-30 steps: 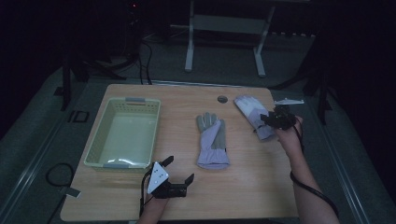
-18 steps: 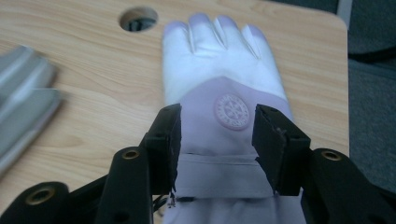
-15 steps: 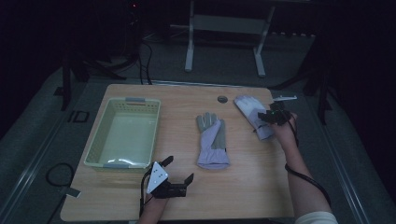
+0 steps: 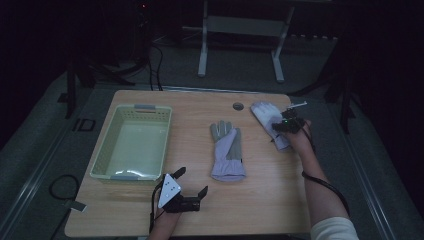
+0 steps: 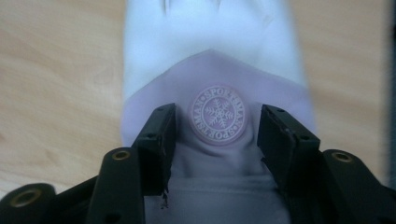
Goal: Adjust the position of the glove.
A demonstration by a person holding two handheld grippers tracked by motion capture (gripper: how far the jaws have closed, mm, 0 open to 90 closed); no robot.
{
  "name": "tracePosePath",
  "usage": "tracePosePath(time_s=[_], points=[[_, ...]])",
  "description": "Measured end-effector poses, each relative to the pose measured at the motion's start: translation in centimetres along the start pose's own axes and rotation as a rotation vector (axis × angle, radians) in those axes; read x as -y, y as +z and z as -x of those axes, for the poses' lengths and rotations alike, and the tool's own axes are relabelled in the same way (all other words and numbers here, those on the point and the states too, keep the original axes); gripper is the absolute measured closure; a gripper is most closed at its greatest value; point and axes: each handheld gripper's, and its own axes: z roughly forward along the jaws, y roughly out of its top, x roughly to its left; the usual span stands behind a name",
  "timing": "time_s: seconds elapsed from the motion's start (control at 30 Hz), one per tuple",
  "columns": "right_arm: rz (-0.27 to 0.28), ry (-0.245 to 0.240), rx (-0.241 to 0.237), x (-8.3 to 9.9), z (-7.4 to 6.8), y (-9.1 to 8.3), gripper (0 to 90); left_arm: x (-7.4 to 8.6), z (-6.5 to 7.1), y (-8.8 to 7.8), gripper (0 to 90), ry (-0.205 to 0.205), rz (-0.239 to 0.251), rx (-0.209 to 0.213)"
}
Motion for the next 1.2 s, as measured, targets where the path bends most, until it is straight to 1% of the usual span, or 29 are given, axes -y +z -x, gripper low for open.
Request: tracePosePath(time_s=[0.03, 0.07, 0.1, 0.23, 0.27, 0.33, 0.47, 0.57, 0.63, 0.67, 0.7, 0.73, 0.77, 0.8, 0.83, 0.87, 0.9, 0.93, 0.97, 1.0, 1.03, 1.07, 1.1, 1.13, 1.2], points=[[0.008, 0.031, -0.015, 0.2, 0.1, 0.1, 47.2, 0.0, 0.0, 0.0, 1.1, -0.001, 0.000, 0.000], [0.011, 0.049, -0.025, 0.2, 0.3, 0.1, 47.9, 0.0, 0.0, 0.0, 1.1, -0.001, 0.002, 0.000], [0.009, 0.052, -0.028, 0.2, 0.3, 0.1, 48.5, 0.0, 0.0, 0.0, 1.1, 0.000, 0.002, 0.000], [-0.011, 0.024, -0.030, -0.1, 0.1, 0.0, 56.5, 0.0, 0.0, 0.0, 1.1, 0.002, 0.004, -0.001], [-0.015, 0.021, -0.026, -0.1, 0.0, 0.0, 58.3, 0.0, 0.0, 0.0, 1.1, 0.003, 0.004, -0.002], [-0.021, 0.031, -0.020, -0.2, -0.1, 0.0, 62.5, 0.0, 0.0, 0.0, 1.1, 0.003, 0.004, -0.001], [-0.019, 0.056, -0.001, -0.3, -0.4, -0.2, 65.1, 0.0, 0.0, 0.0, 1.1, 0.005, 0.000, 0.000], [-0.018, 0.067, 0.014, -0.3, -0.5, -0.3, 68.6, 0.0, 0.1, 0.0, 1.1, 0.004, -0.002, 0.001], [-0.017, 0.076, 0.033, -0.4, -0.7, -0.5, 72.8, 0.0, 0.0, 0.0, 1.1, 0.003, -0.001, 0.001], [-0.017, 0.076, 0.033, -0.4, -0.7, -0.5, 72.8, 0.0, 0.0, 0.0, 1.1, 0.003, -0.001, 0.001], [-0.007, 0.085, 0.052, -0.4, -0.9, -0.9, 75.6, 0.0, 0.0, 0.0, 1.1, 0.004, -0.001, 0.001], [-0.007, 0.085, 0.052, -0.4, -0.9, -0.9, 75.6, 0.0, 0.0, 0.0, 1.1, 0.004, -0.001, 0.001], [0.003, 0.098, 0.061, -0.4, -0.9, -1.4, 76.7, 0.0, 0.0, 0.0, 1.1, 0.004, 0.000, 0.001], [0.003, 0.098, 0.061, -0.4, -0.9, -1.4, 76.7, 0.0, 0.0, 0.0, 1.1, 0.004, 0.000, 0.001], [0.011, 0.114, 0.070, -0.4, -0.9, -2.1, 76.9, 0.0, 0.0, 0.0, 1.1, 0.003, -0.001, 0.002], [0.011, 0.114, 0.070, -0.4, -0.9, -2.1, 76.9, 0.0, 0.0, 0.0, 1.1, 0.003, -0.001, 0.002], [0.024, 0.124, 0.076, -0.2, -1.0, -2.9, 77.0, 0.0, 0.0, 0.0, 1.1, 0.002, -0.004, 0.003], [0.024, 0.124, 0.076, -0.2, -1.0, -2.9, 77.0, 0.0, 0.0, 0.0, 1.1, 0.002, -0.004, 0.003], [0.039, 0.146, 0.078, 0.0, -1.1, -3.9, 77.4, 0.0, 0.0, 0.0, 1.1, 0.000, -0.003, 0.002], [0.039, 0.146, 0.078, 0.0, -1.1, -3.9, 77.4, 0.0, 0.0, 0.0, 1.1, 0.000, -0.003, 0.002], [0.051, 0.161, 0.077, 0.3, -1.5, -4.9, 77.7, 0.0, 0.0, 0.0, 1.1, 0.000, -0.004, 0.001], [0.051, 0.161, 0.077, 0.3, -1.5, -4.9, 77.7, 0.0, 0.0, 0.0, 1.1, 0.000, -0.004, 0.001], [0.059, 0.173, 0.074, 0.8, -2.0, -6.0, 77.8, 0.0, 0.0, 0.0, 1.1, 0.003, -0.004, 0.000], [0.059, 0.173, 0.074, 0.8, -2.0, -6.0, 77.8, 0.0, 0.0, 0.0, 1.1, 0.003, -0.004, 0.000], [0.075, 0.193, 0.073, 1.2, -2.5, -7.1, 78.1, 0.0, 0.1, 0.0, 1.1, 0.004, -0.005, 0.000]])
